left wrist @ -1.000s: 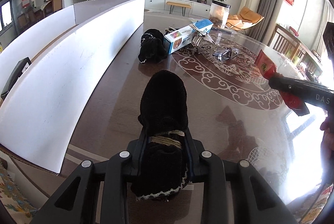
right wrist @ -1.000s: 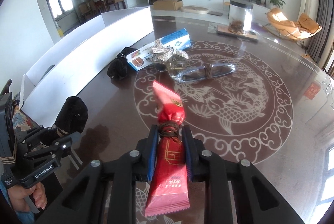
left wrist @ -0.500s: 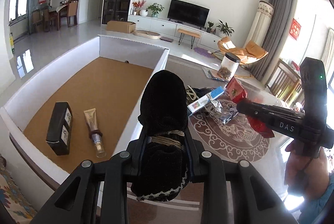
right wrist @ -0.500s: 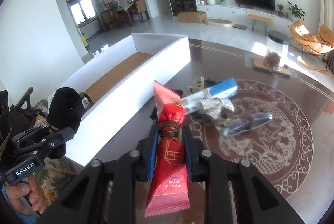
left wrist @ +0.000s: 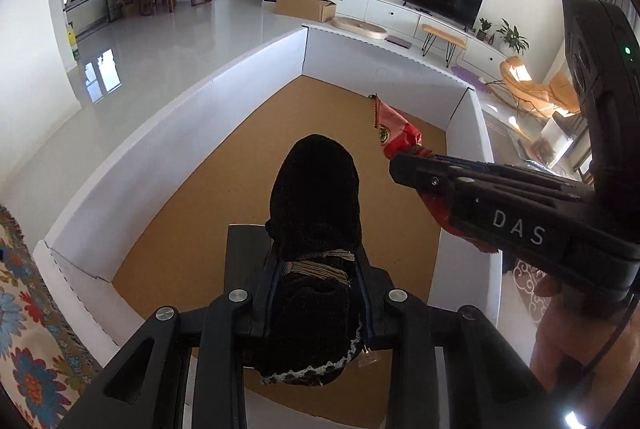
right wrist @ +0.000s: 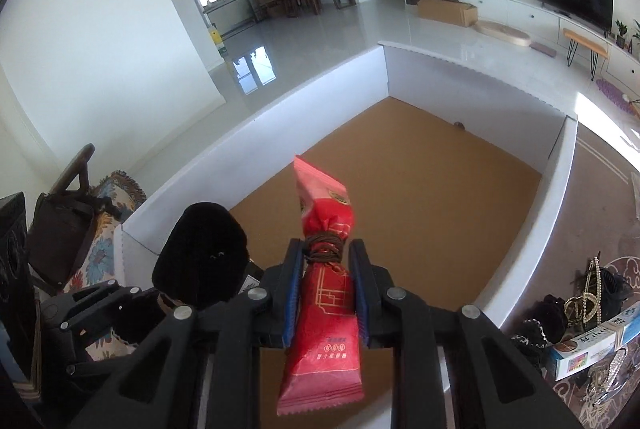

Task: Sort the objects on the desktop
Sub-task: 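Open the left tool to drop the black pouch while the right tool releases the red packet, then withdraw both tools from the bin back over the table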

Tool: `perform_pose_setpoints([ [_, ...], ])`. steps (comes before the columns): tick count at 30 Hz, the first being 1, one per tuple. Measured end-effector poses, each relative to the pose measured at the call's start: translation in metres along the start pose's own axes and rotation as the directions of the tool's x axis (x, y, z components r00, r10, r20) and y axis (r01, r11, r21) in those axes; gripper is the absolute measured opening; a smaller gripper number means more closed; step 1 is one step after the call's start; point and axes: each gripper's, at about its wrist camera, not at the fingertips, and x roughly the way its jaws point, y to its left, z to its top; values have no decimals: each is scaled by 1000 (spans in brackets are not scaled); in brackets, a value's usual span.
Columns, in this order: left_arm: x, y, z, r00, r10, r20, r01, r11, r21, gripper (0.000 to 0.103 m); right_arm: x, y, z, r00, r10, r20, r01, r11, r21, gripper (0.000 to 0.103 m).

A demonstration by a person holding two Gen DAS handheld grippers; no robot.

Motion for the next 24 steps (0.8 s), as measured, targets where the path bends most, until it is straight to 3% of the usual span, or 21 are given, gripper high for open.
perform_pose_setpoints([
  [1, 7, -1, -2, 1000, 13, -16, -13, 1000, 6, 36, 10, -3, 0, 1000, -5, -13, 5, 1000, 3, 25],
  [2, 14, -3, -3, 999, 27, -32, -27, 1000, 14, 50, 18, -6, -1, 1000, -19, -23, 19, 1000, 6, 26],
  [3, 20, -3, -5, 998, 45, -42, -44, 999, 20, 74, 23, -9, -1, 999, -35, -31, 36, 999, 10, 35],
  [4, 21, -4, -7, 997, 63, -44, -62, 998, 20, 79, 29, -12, -1, 998, -43, -43, 44, 999, 13, 56],
  [6, 15, -2, -5, 999, 50, -4, -50, 999, 2, 80, 30, -18, -2, 998, -41, -39, 42, 999, 11, 82],
  [10, 3, -3, -2, 997, 62, 49, -61, 998, -26, 82, 12, -28, -3, 999, -26, 24, 26, 999, 22, 84],
  [14, -26, -25, -15, 989, 43, 139, -41, 999, -19, 82, -31, -47, -18, 988, -32, 152, 24, 998, 57, 85],
  [16, -45, -46, -24, 982, 14, 190, -17, 1000, 17, 82, -57, -59, -33, 976, -59, 210, 46, 997, 69, 93],
  [19, -75, -80, -39, 968, -70, 243, 52, 995, 83, 82, -98, -86, -71, 955, -135, 264, 109, 988, 113, 97],
  [21, -93, -105, -52, 954, -153, 258, 121, 983, 135, 84, -119, -113, -105, 944, -208, 257, 169, 972, 165, 97],
  [22, -102, -118, -59, 945, -199, 261, 159, 973, 165, 87, -128, -127, -123, 939, -247, 240, 203, 960, 195, 97],
  [24, -115, -144, -75, 924, -280, 261, 224, 948, 224, 103, -144, -157, -160, 930, -315, 191, 262, 930, 257, 97],
])
